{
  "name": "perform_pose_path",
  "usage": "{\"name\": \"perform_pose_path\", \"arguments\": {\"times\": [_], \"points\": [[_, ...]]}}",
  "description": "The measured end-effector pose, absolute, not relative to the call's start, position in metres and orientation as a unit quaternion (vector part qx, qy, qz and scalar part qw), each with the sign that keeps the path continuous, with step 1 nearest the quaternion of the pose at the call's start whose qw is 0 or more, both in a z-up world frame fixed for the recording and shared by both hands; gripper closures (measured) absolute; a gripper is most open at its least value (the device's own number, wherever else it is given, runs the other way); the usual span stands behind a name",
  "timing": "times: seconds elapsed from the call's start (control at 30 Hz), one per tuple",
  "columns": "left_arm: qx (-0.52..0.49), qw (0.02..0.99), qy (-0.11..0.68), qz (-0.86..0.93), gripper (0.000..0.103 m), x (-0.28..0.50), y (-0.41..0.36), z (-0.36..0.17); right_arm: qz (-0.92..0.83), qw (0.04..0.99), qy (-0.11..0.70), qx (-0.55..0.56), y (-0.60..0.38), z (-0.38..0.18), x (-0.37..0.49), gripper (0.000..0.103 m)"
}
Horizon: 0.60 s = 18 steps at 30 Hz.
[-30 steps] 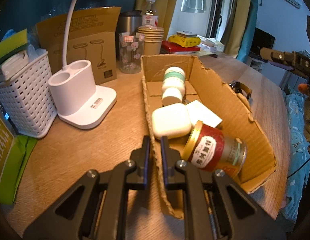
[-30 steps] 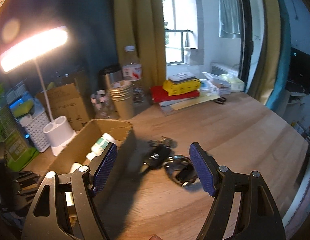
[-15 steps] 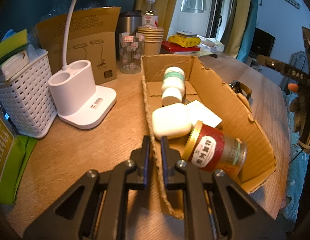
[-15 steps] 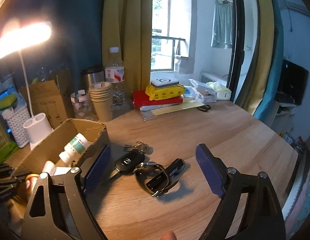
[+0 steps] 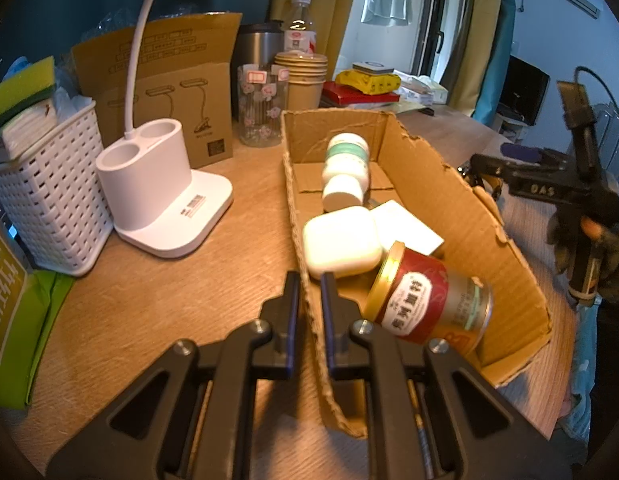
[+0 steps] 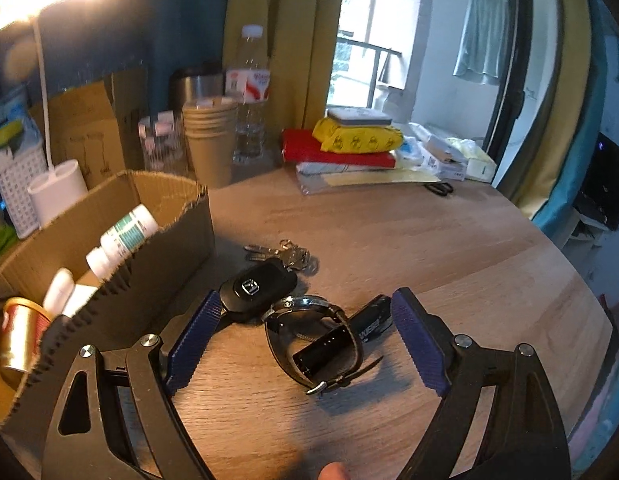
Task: Organize rigid objects
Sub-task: 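Move the right gripper to the wristwatch and close on its band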
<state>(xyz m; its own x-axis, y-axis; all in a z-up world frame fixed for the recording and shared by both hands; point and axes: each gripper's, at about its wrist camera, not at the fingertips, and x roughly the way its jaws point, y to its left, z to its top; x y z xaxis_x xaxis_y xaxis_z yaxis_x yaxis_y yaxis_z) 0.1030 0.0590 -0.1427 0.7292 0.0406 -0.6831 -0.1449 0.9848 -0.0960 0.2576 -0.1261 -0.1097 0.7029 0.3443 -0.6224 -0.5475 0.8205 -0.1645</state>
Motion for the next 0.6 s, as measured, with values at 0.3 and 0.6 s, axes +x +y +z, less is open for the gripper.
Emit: {"name": "perform_pose_path", "arguments": {"times": [0.3, 0.6], "points": [[-0.072, 0.927, 0.365, 0.05, 0.092, 0.103, 0.059, -0.143, 0.236, 0.893, 0.322, -0.206, -0.113, -0.13, 0.271, 0.014], [-0.071, 0.927, 0.365, 0.05, 0.092, 0.103, 0.059, -0.143, 0.218, 0.891, 0.324, -0.232, -0.107, -0.139, 0.28, 0.034]]}}
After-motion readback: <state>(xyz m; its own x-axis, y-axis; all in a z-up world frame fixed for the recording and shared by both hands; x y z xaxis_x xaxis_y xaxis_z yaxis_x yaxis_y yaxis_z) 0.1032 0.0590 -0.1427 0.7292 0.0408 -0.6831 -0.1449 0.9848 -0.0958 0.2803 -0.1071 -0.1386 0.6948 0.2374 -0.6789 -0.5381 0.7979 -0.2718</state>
